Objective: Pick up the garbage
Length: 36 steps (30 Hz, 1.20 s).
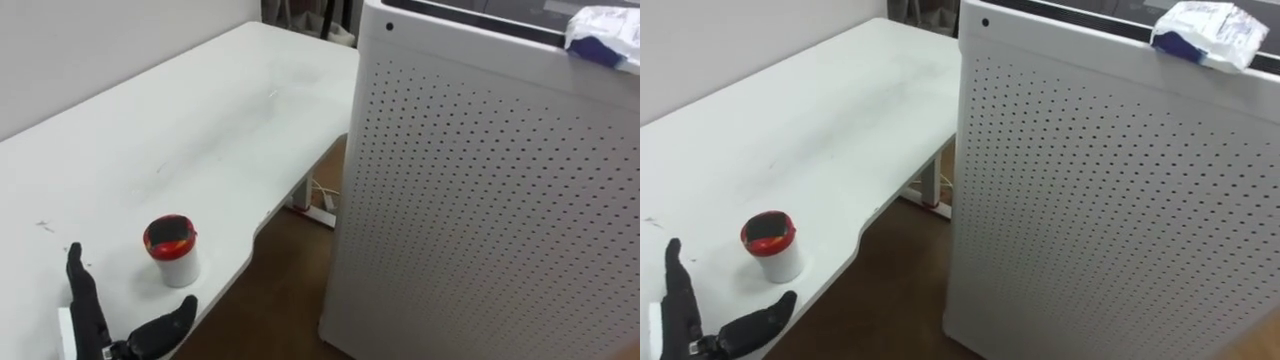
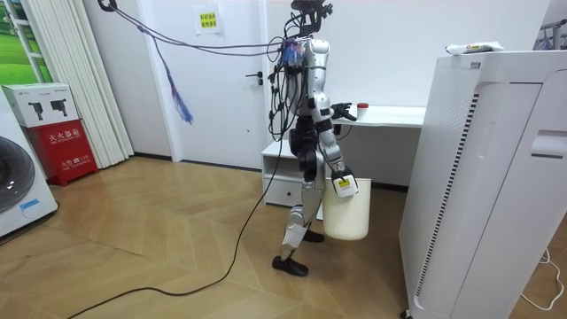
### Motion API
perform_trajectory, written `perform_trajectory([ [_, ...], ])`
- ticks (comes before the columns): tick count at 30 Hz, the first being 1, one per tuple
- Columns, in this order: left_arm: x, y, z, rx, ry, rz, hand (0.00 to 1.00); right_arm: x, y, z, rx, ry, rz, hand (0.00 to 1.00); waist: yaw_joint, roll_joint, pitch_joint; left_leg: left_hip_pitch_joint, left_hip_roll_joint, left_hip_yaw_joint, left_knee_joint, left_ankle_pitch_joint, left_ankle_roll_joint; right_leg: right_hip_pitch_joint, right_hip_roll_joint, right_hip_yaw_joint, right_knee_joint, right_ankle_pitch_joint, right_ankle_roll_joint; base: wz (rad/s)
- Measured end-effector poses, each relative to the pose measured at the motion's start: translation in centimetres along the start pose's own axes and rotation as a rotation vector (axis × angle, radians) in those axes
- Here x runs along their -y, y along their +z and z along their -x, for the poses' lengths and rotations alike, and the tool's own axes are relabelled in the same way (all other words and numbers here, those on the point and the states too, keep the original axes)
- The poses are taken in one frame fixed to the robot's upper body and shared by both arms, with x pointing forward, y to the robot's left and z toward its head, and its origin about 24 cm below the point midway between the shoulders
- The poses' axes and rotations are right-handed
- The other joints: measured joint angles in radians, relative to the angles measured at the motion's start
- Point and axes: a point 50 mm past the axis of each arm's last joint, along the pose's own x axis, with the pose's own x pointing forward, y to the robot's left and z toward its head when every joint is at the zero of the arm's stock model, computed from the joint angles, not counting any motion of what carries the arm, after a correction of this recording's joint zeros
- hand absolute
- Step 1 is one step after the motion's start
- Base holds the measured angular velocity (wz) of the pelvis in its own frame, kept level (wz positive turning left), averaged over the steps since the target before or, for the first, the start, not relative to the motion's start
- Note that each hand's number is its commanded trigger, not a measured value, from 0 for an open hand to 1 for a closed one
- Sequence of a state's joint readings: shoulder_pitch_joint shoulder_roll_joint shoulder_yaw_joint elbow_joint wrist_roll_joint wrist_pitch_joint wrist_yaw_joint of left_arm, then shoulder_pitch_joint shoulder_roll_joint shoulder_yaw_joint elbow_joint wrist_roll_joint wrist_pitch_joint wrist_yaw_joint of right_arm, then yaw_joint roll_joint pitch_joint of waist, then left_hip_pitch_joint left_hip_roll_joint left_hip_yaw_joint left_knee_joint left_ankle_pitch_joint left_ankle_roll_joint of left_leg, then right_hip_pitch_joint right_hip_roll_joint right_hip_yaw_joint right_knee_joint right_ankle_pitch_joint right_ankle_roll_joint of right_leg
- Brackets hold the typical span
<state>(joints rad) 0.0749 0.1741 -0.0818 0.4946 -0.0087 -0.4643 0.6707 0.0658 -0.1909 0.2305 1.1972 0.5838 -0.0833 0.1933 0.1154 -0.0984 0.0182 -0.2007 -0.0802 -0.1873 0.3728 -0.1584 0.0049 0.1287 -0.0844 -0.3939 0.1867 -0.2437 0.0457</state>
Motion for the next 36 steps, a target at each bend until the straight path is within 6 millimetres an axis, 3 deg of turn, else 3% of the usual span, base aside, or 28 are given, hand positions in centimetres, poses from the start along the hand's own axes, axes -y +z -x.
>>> perform_trajectory([
  [6, 0.3, 0.1, -0.4, -0.010, -0.009, -0.008, 0.00, 0.0, -0.3, 0.0, -0.025, 0.004, 0.000, 1.00, -0.004, -0.001, -0.0008, -0.001, 0.001, 0.006, 0.006, 0.002, 0.002, -0.001, 0.000, 0.011, 0.001, -0.001, -0.001, -0.01],
  [8, 0.5, 0.3, -0.8, -0.011, -0.007, -0.009, 0.00, -0.2, -0.3, 0.0, -0.027, 0.018, 0.012, 1.00, -0.004, 0.001, -0.0055, -0.002, 0.001, 0.009, 0.009, 0.004, 0.003, -0.001, 0.000, 0.020, 0.001, -0.001, -0.001, 0.00],
  [13, 0.9, 1.1, -1.8, -0.016, 0.014, 0.024, 0.00, -0.4, -0.2, -0.1, -0.028, 0.038, 0.022, 1.00, -0.014, -0.011, -0.0062, -0.004, -0.002, 0.009, 0.013, 0.005, 0.005, -0.001, 0.001, 0.033, 0.000, -0.001, -0.001, 0.01],
  [18, 1.6, 1.9, -2.8, -0.031, 0.033, 0.087, 0.00, -0.5, 0.1, -0.2, -0.023, 0.038, 0.046, 1.00, -0.036, 0.008, 0.0037, -0.027, 0.003, 0.012, 0.039, 0.002, 0.009, -0.016, 0.011, 0.048, 0.008, 0.002, -0.005, 0.02],
  [23, 1.8, 1.6, -3.3, -0.045, 0.032, 0.063, 0.00, -0.8, 0.5, -0.3, -0.029, 0.051, 0.085, 1.00, -0.061, 0.027, -0.0002, -0.041, 0.006, 0.015, 0.042, 0.002, 0.010, -0.035, 0.012, 0.062, 0.020, 0.003, -0.006, -0.03],
  [36, 1.7, 1.7, -3.6, -0.049, 0.035, 0.051, 0.00, -1.3, 1.2, -0.5, -0.017, 0.068, 0.089, 1.00, -0.076, 0.037, -0.0048, -0.055, 0.006, 0.017, 0.040, 0.004, 0.010, -0.049, 0.012, 0.062, 0.016, 0.003, -0.006, 0.00],
])
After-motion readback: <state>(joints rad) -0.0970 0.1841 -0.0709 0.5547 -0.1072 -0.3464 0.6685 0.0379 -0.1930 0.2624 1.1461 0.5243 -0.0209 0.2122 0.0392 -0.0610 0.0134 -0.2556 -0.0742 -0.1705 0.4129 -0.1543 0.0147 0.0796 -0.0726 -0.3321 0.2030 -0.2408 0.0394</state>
